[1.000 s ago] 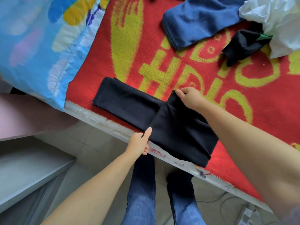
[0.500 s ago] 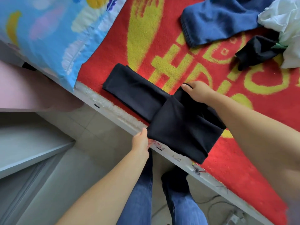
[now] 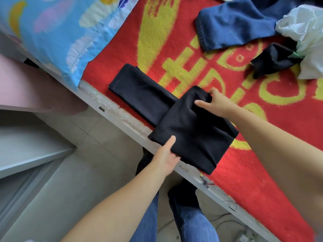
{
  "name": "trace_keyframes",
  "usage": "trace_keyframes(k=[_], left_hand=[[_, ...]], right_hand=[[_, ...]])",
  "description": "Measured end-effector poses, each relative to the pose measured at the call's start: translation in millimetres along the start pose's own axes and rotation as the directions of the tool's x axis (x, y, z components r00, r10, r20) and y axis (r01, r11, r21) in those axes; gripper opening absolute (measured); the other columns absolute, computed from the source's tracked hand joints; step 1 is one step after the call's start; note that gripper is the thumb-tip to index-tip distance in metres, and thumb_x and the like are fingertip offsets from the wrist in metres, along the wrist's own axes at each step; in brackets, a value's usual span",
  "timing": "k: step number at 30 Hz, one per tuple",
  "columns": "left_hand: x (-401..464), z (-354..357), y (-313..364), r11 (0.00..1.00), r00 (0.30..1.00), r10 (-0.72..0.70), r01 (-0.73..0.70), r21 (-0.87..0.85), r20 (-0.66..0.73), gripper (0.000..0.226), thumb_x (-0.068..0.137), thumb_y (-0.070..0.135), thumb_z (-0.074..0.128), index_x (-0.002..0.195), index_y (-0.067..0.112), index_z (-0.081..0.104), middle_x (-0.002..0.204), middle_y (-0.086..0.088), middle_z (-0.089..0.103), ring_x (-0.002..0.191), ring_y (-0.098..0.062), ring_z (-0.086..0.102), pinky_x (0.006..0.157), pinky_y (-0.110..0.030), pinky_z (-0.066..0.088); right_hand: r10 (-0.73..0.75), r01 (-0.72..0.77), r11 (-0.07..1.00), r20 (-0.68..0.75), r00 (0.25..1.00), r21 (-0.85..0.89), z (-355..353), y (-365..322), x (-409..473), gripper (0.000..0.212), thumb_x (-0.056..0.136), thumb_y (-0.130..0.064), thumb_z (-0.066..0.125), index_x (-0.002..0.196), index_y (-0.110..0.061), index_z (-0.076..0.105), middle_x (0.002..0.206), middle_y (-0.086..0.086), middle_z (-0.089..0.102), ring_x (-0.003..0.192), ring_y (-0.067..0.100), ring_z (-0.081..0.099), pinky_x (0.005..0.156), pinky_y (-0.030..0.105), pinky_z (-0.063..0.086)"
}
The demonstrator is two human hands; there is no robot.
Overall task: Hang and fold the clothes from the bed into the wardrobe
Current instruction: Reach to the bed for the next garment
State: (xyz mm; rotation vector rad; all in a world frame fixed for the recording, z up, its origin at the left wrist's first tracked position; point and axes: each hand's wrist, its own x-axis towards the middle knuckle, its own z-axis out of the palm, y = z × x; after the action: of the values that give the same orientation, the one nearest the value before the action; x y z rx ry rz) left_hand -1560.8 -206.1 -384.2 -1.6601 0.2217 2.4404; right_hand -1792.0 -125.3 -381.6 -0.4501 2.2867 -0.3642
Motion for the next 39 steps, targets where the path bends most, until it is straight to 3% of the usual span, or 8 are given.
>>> trace_keyframes(k=[3, 10, 13, 19, 22, 30, 34, 39], left_hand=[[4, 6, -15, 0.998, 0.998, -0.040, 0.042, 0.055, -0.047, 0.012, 0.095, 0.012, 0.058, 0.107, 0.015, 0.058, 0.114, -0.009, 0.063, 0.107, -0.025, 0.059, 0.105, -0.044, 0.043], [4, 2, -18, 0.993, 0.999, 0.037, -0.034, 0.110, -0.030, 0.013, 0.098, 0.012, 0.052, 0.110, 0.013, 0.058, 0.114, -0.009, 0.066, 0.102, -0.024, 0.063, 0.101, -0.043, 0.047], [0, 3, -23, 0.992, 0.998, 0.063, -0.062, 0.107, -0.002, 0.007, 0.096, 0.015, 0.057, 0.102, 0.017, 0.059, 0.102, -0.006, 0.071, 0.099, -0.023, 0.066, 0.098, -0.043, 0.049], [-1, -4, -29, 0.982, 0.995, 0.059, -0.072, 0.175, 0.080, 0.031, 0.097, 0.019, 0.053, 0.126, 0.008, 0.054, 0.121, -0.010, 0.066, 0.109, -0.023, 0.064, 0.101, -0.043, 0.047], [5, -6, -32, 0.980, 0.996, 0.083, -0.086, 0.182, 0.023, 0.031, 0.097, 0.017, 0.054, 0.126, 0.006, 0.053, 0.121, -0.012, 0.065, 0.108, -0.025, 0.064, 0.101, -0.044, 0.047], [7, -13, -4, 0.963, 0.946, 0.252, -0.226, 0.145, -0.203, 0.051, 0.084, 0.054, 0.064, 0.118, 0.016, 0.061, 0.113, -0.004, 0.069, 0.105, -0.022, 0.065, 0.086, -0.035, 0.054], [13, -22, 16, 0.942, 0.882, 0.336, -0.314, 0.119, -0.332, 0.030, 0.093, 0.037, 0.060, 0.109, 0.011, 0.063, 0.100, -0.005, 0.067, 0.092, -0.020, 0.066, 0.080, -0.032, 0.056], [17, -19, 14, 0.904, 0.822, 0.390, -0.255, 0.343, -0.416, 0.019, 0.097, 0.031, 0.055, 0.092, 0.014, 0.061, 0.084, -0.003, 0.061, 0.080, -0.020, 0.061, 0.072, -0.028, 0.054]], right_hand=[[-0.072, 0.092, 0.994, -0.297, 0.952, 0.052, 0, 12, -14, 0.027, 0.091, -0.037, 0.059, 0.106, -0.015, 0.055, 0.102, 0.000, 0.051, 0.096, 0.022, 0.052, 0.078, 0.032, 0.040], [-0.054, 0.054, 0.999, 0.109, 0.993, 0.000, 13, 19, -29, 0.029, 0.094, -0.039, 0.056, 0.103, -0.014, 0.065, 0.093, 0.000, 0.061, 0.089, 0.021, 0.056, 0.072, 0.025, 0.036], [-0.052, 0.047, 0.997, 0.077, 0.996, 0.058, 9, 14, -27, 0.029, 0.099, -0.028, 0.047, 0.076, -0.013, 0.053, 0.071, 0.001, 0.050, 0.076, 0.022, 0.049, 0.059, 0.031, 0.033], [-0.043, 0.074, 0.982, -0.177, 0.983, 0.176, 4, 22, -13, 0.029, 0.101, -0.027, 0.040, 0.105, -0.005, 0.058, 0.097, 0.010, 0.064, 0.097, 0.031, 0.057, 0.074, 0.033, 0.039], [0.008, 0.023, 0.986, -0.181, 0.983, 0.168, 21, 31, -11, 0.031, 0.102, -0.030, 0.040, 0.115, -0.007, 0.057, 0.108, 0.015, 0.064, 0.104, 0.036, 0.057, 0.083, 0.038, 0.044], [-0.026, 0.010, 0.998, -0.252, 0.967, -0.062, 19, 9, -9, 0.048, 0.093, -0.062, 0.035, 0.107, -0.017, 0.045, 0.077, 0.000, 0.055, 0.069, 0.025, 0.053, 0.054, 0.033, 0.038], [-0.024, 0.051, 0.992, -0.225, 0.974, 0.115, 22, 9, 5, 0.041, 0.099, -0.046, 0.039, 0.087, -0.009, 0.054, 0.073, 0.001, 0.053, 0.073, 0.026, 0.053, 0.057, 0.033, 0.035], [0.091, -0.095, 0.995, -0.195, 0.976, -0.012, 32, 11, 6, 0.033, 0.099, -0.043, 0.041, 0.111, -0.015, 0.052, 0.099, 0.007, 0.060, 0.093, 0.032, 0.057, 0.069, 0.034, 0.039]])
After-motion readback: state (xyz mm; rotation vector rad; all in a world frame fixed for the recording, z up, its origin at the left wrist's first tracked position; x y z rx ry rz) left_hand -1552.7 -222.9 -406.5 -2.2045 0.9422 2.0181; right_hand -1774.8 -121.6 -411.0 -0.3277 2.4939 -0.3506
